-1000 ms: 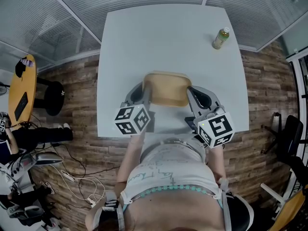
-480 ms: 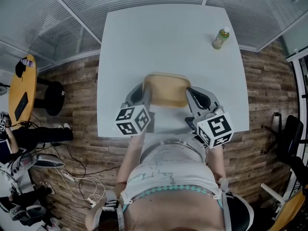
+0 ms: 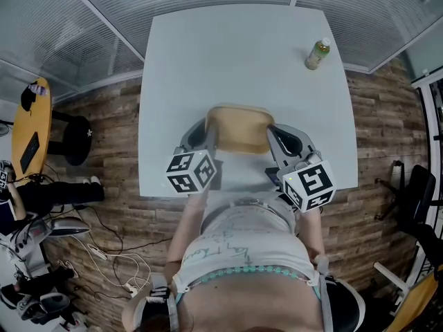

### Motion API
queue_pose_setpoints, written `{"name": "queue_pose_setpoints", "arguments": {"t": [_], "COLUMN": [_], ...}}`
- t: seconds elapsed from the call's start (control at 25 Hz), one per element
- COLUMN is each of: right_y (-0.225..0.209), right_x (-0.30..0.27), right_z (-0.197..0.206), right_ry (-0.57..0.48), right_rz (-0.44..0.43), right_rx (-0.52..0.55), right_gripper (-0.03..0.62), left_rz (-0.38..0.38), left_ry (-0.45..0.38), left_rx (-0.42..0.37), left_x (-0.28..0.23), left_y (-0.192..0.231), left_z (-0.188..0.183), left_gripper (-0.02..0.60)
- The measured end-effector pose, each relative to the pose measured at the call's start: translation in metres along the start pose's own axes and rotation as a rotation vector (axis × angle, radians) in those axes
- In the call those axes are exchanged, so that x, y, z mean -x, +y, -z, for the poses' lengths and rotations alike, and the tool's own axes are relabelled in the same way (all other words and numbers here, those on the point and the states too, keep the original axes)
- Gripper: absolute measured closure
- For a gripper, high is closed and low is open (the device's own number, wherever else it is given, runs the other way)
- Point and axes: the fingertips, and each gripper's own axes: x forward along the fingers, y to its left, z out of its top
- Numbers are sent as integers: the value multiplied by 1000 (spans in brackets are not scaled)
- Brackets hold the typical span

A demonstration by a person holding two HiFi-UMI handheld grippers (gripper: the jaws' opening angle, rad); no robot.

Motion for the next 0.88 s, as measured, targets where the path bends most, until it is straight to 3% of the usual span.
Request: {"name": "queue_pose_setpoints", "arguments": {"t": [0.88], "right_y": [-2], "right_x": [-2], "right_z": [7], "right_ry": [24], "right_rz": [-10], "right_rx": [-3], "right_gripper": [594], "left_rz": [-2], "left_ry": [17], "left_rx": [-3], "left_x": [-4], "left_y": [0], "left_z": [6], "left_gripper": [549]}}
